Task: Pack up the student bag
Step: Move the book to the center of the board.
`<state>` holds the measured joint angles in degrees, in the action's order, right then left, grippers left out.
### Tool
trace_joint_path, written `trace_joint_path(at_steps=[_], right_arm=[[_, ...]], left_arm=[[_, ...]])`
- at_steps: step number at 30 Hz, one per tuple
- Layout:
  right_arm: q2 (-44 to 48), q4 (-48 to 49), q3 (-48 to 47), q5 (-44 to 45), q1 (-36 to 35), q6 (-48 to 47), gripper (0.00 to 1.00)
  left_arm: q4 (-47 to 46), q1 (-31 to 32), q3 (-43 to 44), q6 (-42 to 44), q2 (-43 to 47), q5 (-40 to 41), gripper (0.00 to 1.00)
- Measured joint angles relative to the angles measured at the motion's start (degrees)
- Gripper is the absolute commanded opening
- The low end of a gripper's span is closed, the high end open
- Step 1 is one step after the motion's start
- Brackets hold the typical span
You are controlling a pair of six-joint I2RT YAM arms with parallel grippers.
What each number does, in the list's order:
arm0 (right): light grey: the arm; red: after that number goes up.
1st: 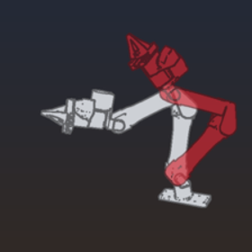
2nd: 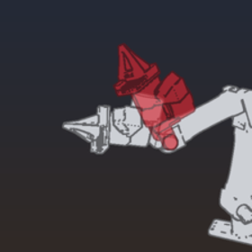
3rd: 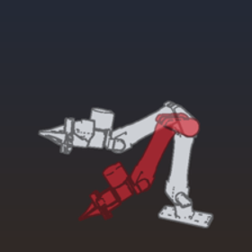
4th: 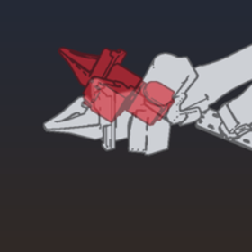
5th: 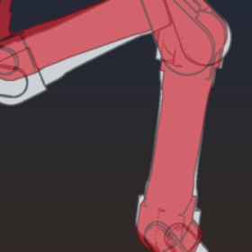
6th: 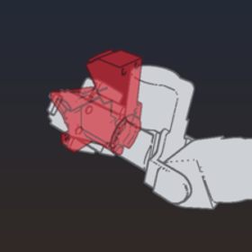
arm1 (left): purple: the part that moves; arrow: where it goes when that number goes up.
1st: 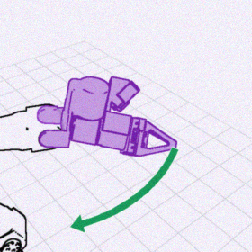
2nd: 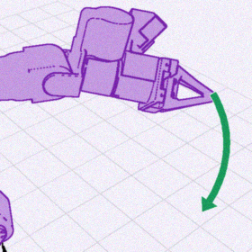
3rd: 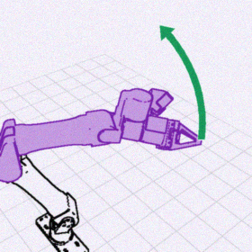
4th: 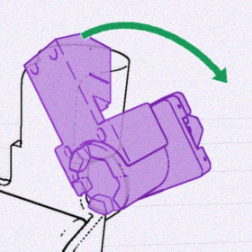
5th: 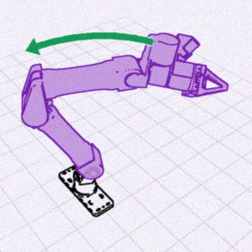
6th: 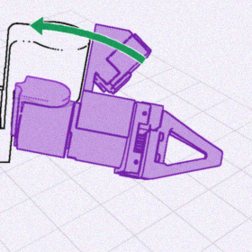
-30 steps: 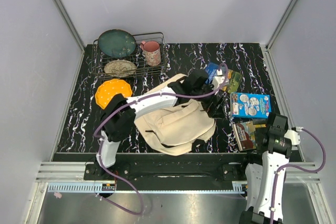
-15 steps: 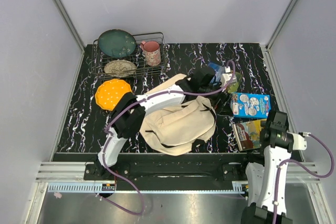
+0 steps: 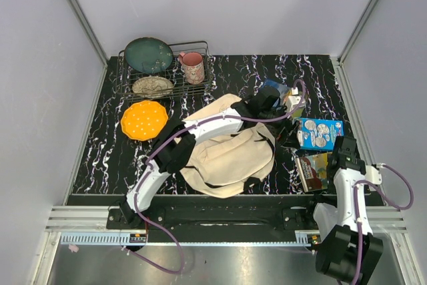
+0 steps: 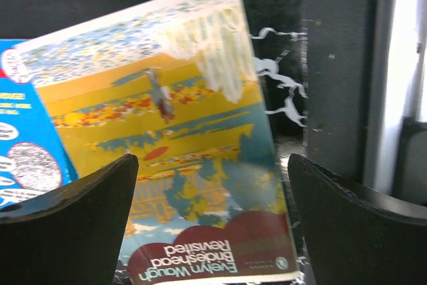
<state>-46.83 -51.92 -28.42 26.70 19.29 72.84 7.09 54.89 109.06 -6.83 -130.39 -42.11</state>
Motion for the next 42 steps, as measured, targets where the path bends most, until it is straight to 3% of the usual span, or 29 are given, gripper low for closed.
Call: trace_joint_path(at_steps=[5, 19, 27, 36, 42], right_arm=[[-2.34, 7.3, 1.03, -0.87, 0.02, -4.42, 1.0], [-4.33, 10.71, 1.33, -4.24, 1.01, -14.45, 1.0], [-16.15, 15.37, -3.76, -8.87, 1.49, -25.97, 1.0], [-21.55, 23.91, -6.14, -17.51, 2.08, -37.13, 0.95], [-25.11, 35.91, -6.38, -28.89, 2.29, -39.52, 0.94]], left_arm=[[0.02, 0.0, 1.62, 0.61, -1.07, 0.09, 0.99], [-1.88, -1.11, 2.23, 0.13, -5.01, 0.37, 0.99], [-5.7, -1.79, 1.51, -1.22, -5.01, 0.37, 0.99], [-7.65, -2.03, 0.92, -2.49, -5.01, 0.42, 0.99], [-8.07, -2.03, 0.13, -2.71, -5.01, 0.76, 0.99]])
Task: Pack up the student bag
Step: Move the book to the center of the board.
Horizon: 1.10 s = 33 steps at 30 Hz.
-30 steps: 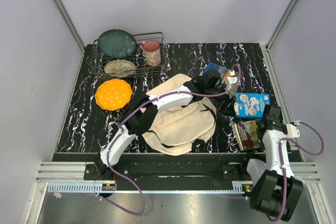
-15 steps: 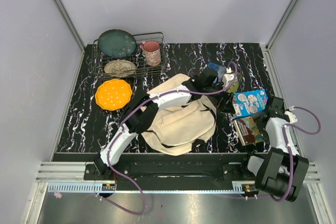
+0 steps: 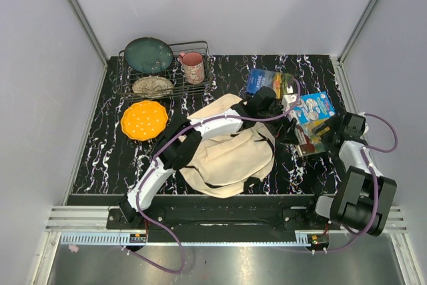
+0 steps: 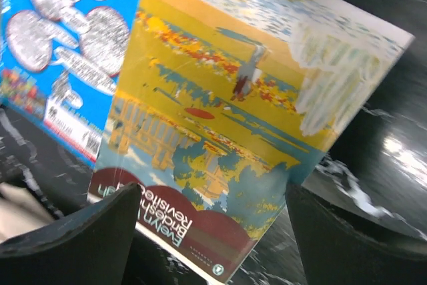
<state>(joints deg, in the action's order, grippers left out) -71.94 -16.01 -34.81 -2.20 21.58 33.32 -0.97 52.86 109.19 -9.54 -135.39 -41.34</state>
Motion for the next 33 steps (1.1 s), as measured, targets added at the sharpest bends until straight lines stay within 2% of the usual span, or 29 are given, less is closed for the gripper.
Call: trace_joint_path(at_steps=[4, 8, 13, 17, 20, 23, 26, 33], right_arm=[[-2.67, 6.4, 0.0, -8.61, -0.02, -0.72, 0.95], [-2.03, 7.69, 0.5, -10.91, -0.15, -1.27, 0.98], [7.43, -2.34, 3.82, -8.26, -0.92, 1.77, 1.0], [16.68, -8.39, 3.04, -1.68, -0.96, 5.11, 1.0], [18.47, -12.0, 0.9, 4.11, -0.94, 7.28, 1.0], [17.66, -14.19, 0.09, 7.76, -0.79, 8.7, 1.0], [16.35, -15.78, 0.11, 8.87, -0.52, 9.7, 1.0], [14.93, -16.46, 0.11, 8.83, 0.11, 10.67, 1.0]], left_arm=[[-0.13, 0.0, -0.09, -0.28, 0.0, 1.14, 0.99], [-0.37, 0.0, -0.09, -1.27, 0.0, 5.14, 0.99], [-3.89, -0.24, -0.98, -2.84, 0.0, 13.03, 0.99], [-8.5, -0.74, -2.03, -3.41, -0.17, 16.55, 0.99], [-12.87, -1.16, -1.77, -3.39, -0.98, 16.65, 0.99], [-15.47, -1.77, 2.19, -3.37, -4.28, 14.43, 0.99], [-17.9, -2.49, 6.05, -4.55, -8.39, 11.37, 0.99], [-18.45, -3.82, 7.26, -8.61, -13.55, 7.23, 0.99]])
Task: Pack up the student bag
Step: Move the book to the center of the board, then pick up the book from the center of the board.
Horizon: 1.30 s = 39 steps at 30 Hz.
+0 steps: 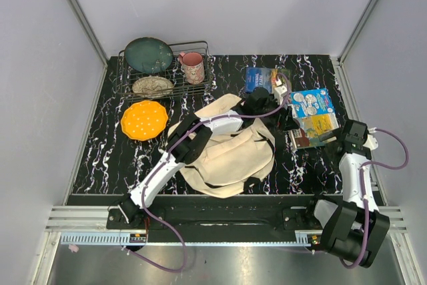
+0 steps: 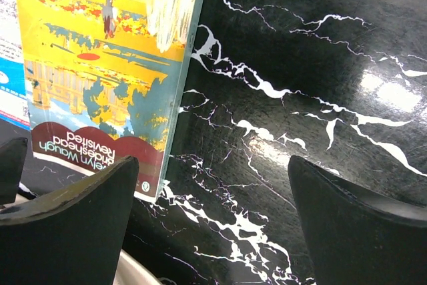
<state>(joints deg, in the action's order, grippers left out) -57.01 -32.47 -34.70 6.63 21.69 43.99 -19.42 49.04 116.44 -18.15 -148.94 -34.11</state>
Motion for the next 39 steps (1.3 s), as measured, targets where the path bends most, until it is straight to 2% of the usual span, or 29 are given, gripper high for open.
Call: trace_joint_path(at_steps=[8, 15, 18, 20, 25, 27, 29, 30, 32, 34, 39], right_arm=[[-3.56, 0.92, 0.13, -0.24, 0.35, 0.87, 1.0], [-4.42, 1.75, 0.28, -0.87, 0.44, 0.87, 1.0], [-4.79, 2.12, 0.28, -1.68, 0.44, 0.83, 1.0], [-5.14, 2.62, 0.28, -2.27, 0.46, 0.68, 1.0], [-6.01, 3.48, 0.28, -4.52, 0.5, -0.39, 1.0], [-6.12, 3.76, 0.28, -5.01, 0.48, -0.94, 1.0], [-6.12, 4.02, 0.28, -5.4, 0.5, -1.38, 1.0], [-6.12, 4.13, 0.28, -5.66, 0.48, -1.62, 1.0], [-6.12, 4.13, 0.28, -5.86, 0.48, -1.86, 1.0], [-6.05, 4.13, 0.31, -5.88, 0.48, -2.05, 1.0], [-5.4, 4.11, 0.66, -6.12, 0.48, -2.36, 1.0]], left_arm=[[0.46, -0.63, 3.85, -5.81, -3.21, -3.32, 0.99], [0.44, -0.85, 3.85, -9.4, -3.28, -4.92, 0.9], [0.46, -0.96, 3.85, -10.73, -3.28, -5.49, 0.83], [0.52, -0.98, 3.85, -11.52, -3.28, -6.01, 0.73], [0.57, -0.87, 3.26, -12.79, -3.3, -7.98, 0.62], [0.55, -0.74, 2.14, -13.31, -3.3, -8.46, 0.52], [0.24, -0.57, -0.13, -13.86, -3.19, -8.94, 0.52], [0.37, -0.46, -1.57, -13.73, -3.06, -9.01, 0.6], [-1.6, -0.26, -4.09, -14.12, -2.45, -9.68, 0.6], [-0.59, 0.02, -6.01, -13.51, -0.55, -9.16, 0.68], [1.36, 0.42, -6.45, -12.98, 0.79, -7.67, 0.75]])
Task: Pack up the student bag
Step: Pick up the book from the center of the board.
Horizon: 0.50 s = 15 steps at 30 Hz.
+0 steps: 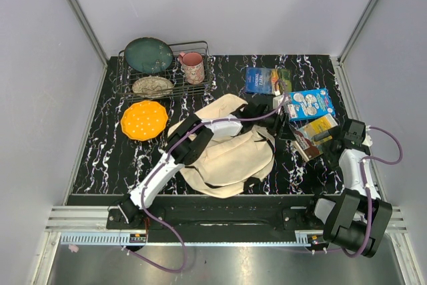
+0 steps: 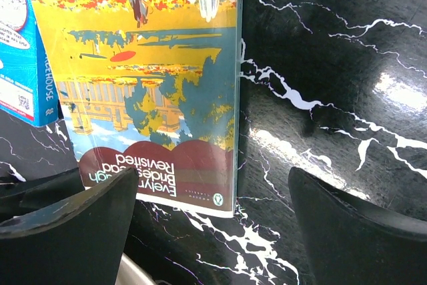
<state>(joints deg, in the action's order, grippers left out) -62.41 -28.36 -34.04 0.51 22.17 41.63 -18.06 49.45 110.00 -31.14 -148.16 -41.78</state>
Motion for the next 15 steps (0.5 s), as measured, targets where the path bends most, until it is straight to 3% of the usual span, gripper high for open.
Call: trace_joint_path(at_steps=[15], right_arm=[[0.07, 0.33, 0.48, -2.38, 0.02, -0.87, 0.99]], left_arm=[[4.98, 0.46, 12.35, -3.48, -4.66, 1.53, 0.75]])
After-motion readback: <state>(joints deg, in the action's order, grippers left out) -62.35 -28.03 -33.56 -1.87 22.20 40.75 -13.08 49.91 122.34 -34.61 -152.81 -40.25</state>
